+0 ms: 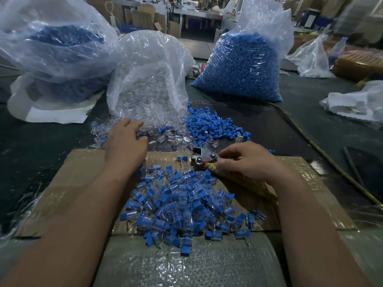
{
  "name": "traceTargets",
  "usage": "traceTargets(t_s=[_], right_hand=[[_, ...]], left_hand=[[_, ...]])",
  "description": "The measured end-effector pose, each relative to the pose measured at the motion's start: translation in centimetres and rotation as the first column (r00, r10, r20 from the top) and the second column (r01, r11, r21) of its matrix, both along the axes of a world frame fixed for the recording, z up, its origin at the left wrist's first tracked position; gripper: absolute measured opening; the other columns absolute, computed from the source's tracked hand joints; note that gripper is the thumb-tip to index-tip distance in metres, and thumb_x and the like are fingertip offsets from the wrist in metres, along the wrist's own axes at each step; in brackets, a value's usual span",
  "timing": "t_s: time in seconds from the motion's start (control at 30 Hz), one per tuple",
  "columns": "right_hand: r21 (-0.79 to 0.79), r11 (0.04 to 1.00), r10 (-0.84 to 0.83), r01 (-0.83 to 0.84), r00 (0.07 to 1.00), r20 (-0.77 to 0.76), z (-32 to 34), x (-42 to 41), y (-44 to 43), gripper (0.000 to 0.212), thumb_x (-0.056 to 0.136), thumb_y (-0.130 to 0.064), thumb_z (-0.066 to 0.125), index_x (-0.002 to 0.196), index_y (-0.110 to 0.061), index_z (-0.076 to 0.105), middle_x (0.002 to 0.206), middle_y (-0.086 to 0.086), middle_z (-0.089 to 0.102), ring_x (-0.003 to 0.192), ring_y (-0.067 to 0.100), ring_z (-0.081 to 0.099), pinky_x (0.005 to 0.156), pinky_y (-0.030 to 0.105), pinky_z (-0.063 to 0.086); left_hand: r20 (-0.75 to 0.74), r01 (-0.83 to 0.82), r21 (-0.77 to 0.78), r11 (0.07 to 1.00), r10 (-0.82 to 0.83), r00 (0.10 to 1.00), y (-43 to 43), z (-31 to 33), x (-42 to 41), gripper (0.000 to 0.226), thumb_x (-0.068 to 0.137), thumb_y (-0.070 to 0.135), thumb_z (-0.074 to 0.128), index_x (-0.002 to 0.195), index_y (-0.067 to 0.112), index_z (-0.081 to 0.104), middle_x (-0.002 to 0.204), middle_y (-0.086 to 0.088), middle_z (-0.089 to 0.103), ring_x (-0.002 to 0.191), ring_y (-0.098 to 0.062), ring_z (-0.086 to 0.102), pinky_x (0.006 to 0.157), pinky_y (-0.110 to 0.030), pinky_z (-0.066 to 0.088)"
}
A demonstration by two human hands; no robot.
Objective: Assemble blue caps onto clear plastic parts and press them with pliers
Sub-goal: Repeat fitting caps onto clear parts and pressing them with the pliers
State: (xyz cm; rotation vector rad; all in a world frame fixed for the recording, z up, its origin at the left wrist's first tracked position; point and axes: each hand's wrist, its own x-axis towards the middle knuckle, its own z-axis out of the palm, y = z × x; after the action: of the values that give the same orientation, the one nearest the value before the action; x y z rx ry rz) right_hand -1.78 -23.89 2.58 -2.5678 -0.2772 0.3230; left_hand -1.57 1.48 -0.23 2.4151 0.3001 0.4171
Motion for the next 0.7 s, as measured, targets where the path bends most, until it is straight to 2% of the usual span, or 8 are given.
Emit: traceTargets(t_s=[0.1,0.17,0.27,0.4,0.5,0.63,0.7], right_hand=[[-0.018,1.000,0.002,-0.002,1.000,0.013,0.0,0.0,0.1,0.037,0.084,-0.044,0.060,0.116,-0.026,0.059,0.099,-0.014,0.052,0.094,0.007,0.047,0.072,0.022,0.034],[-0.026,1.000,0.005,-0.004,1.000,0.019,0.1,0.0,0.2,0.037,0.084,-0.043,0.061,0.116,-0.026,0.059,0.098,-0.014,0.052,0.094,0.007,0.047,0.075,0.023,0.035],[-0.028,1.000,0.000,0.001,1.000,0.023,0.1,-0.1,0.3,0.037,0.084,-0.042,0.062,0.116,-0.025,0.059,0.098,-0.013,0.051,0.093,0.007,0.047,0.077,0.024,0.035],[-0.029,1.000,-0.004,0.005,1.000,0.024,0.0,-0.2,0.3,0.035,0.084,-0.041,0.061,0.116,-0.025,0.059,0.097,-0.014,0.051,0.093,0.007,0.047,0.077,0.023,0.035],[-0.027,1.000,-0.001,0.002,1.000,0.026,0.0,-0.2,0.3,0.034,0.085,-0.040,0.061,0.116,-0.025,0.059,0.096,-0.015,0.051,0.091,0.006,0.047,0.075,0.022,0.034],[-0.024,1.000,0.007,-0.006,0.999,0.035,0.1,-0.1,0.4,0.031,0.087,-0.036,0.059,0.116,-0.025,0.059,0.095,-0.015,0.051,0.090,0.005,0.047,0.070,0.020,0.034],[-0.033,0.999,0.011,-0.009,0.999,0.045,0.0,-0.1,0.4,0.030,0.088,-0.034,0.058,0.117,-0.024,0.059,0.096,-0.014,0.052,0.092,0.006,0.048,0.073,0.021,0.035]], left_hand=[[-0.177,0.038,0.116,0.992,-0.017,0.984,0.5,-0.5,0.4,0.049,0.091,0.023,0.051,0.139,0.019,0.040,0.151,-0.009,0.025,0.139,-0.027,0.017,0.112,-0.046,0.019],[-0.222,0.115,0.162,0.980,-0.077,0.972,0.4,-0.6,0.5,0.043,0.092,0.022,0.051,0.134,0.015,0.047,0.149,-0.009,0.029,0.138,-0.028,0.020,0.110,-0.045,0.021],[-0.180,0.233,0.133,0.963,-0.207,0.962,0.0,-0.4,0.5,0.036,0.092,0.010,0.049,0.127,0.008,0.054,0.147,-0.005,0.036,0.135,-0.023,0.030,0.109,-0.034,0.021],[-0.121,0.341,0.067,0.938,-0.331,0.936,-0.6,-0.1,0.1,0.038,0.089,-0.004,0.048,0.121,0.011,0.060,0.138,-0.001,0.049,0.128,-0.017,0.040,0.104,-0.026,0.027],[-0.099,0.365,-0.054,0.929,-0.369,0.924,-0.9,0.1,-0.4,0.037,0.090,-0.004,0.048,0.118,0.016,0.063,0.130,-0.002,0.056,0.114,-0.012,0.050,0.093,-0.021,0.033],[-0.054,0.371,-0.093,0.924,-0.377,0.925,-1.2,0.2,-0.7,0.035,0.085,-0.001,0.059,0.113,0.017,0.066,0.115,-0.003,0.063,0.092,-0.006,0.054,0.082,-0.016,0.040],[-0.021,0.351,-0.110,0.930,-0.355,0.935,-1.2,0.1,-0.7,0.035,0.082,-0.001,0.063,0.112,0.018,0.066,0.108,0.000,0.063,0.084,-0.001,0.053,0.072,-0.007,0.038]])
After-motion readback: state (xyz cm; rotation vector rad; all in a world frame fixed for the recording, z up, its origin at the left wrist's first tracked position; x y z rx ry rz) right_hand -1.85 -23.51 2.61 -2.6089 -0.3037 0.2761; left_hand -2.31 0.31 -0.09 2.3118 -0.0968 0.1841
